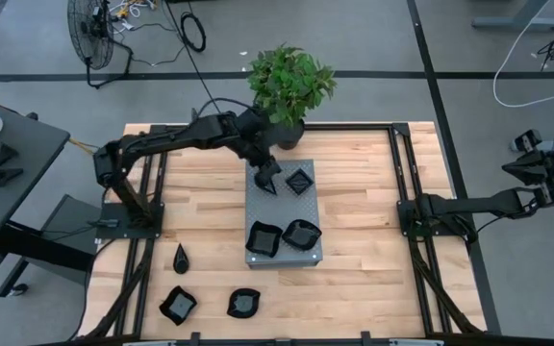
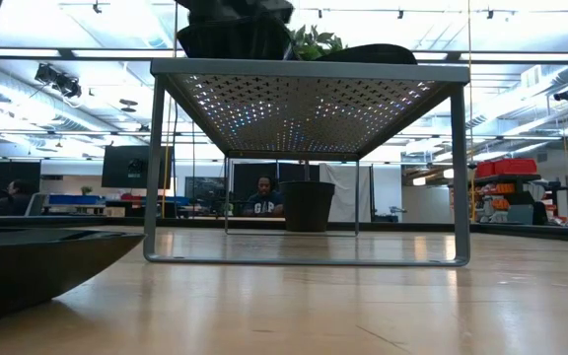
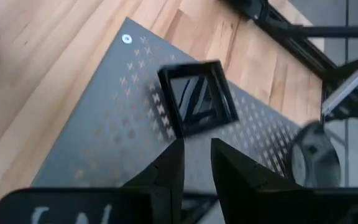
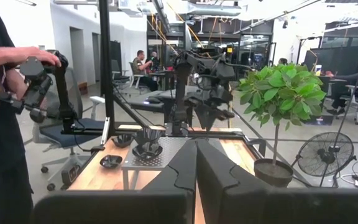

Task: Pick & Place Mini shaped plates
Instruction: Stack the black bowl on top of the black bowl on the shelf

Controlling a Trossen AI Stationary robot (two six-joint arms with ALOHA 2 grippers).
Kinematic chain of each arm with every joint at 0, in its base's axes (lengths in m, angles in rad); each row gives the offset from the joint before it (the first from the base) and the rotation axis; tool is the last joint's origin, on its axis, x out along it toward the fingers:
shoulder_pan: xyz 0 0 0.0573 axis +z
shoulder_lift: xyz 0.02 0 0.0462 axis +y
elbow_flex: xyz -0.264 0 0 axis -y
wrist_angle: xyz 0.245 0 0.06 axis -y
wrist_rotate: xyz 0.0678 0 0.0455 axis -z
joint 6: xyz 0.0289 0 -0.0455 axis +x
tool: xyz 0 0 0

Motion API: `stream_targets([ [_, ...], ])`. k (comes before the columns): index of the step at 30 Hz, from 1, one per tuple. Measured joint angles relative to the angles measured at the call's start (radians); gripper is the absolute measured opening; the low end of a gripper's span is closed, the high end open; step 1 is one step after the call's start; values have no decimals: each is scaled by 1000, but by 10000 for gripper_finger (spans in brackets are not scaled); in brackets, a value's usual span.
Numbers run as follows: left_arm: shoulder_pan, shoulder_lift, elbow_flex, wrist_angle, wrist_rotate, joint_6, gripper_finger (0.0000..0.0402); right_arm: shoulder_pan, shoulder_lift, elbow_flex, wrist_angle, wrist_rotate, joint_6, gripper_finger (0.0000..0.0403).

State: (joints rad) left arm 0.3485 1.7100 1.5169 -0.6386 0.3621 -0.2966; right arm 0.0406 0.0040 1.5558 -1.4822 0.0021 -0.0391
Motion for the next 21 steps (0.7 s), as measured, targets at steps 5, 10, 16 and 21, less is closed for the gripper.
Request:
stream_targets([
  [5,0,-77,1,-134,-10,43,85,0,0,0,0,0,0,16],
  [10,-38,-137,1,-279,-140,97,85,0,0,0,0,0,0,16],
  [16,-115,-158,1,-460,-250,113,85,0,0,0,1,0,0,16],
  [21,-175,-180,-61,-508,-265,98,85,0,0,0,1,0,0,16],
])
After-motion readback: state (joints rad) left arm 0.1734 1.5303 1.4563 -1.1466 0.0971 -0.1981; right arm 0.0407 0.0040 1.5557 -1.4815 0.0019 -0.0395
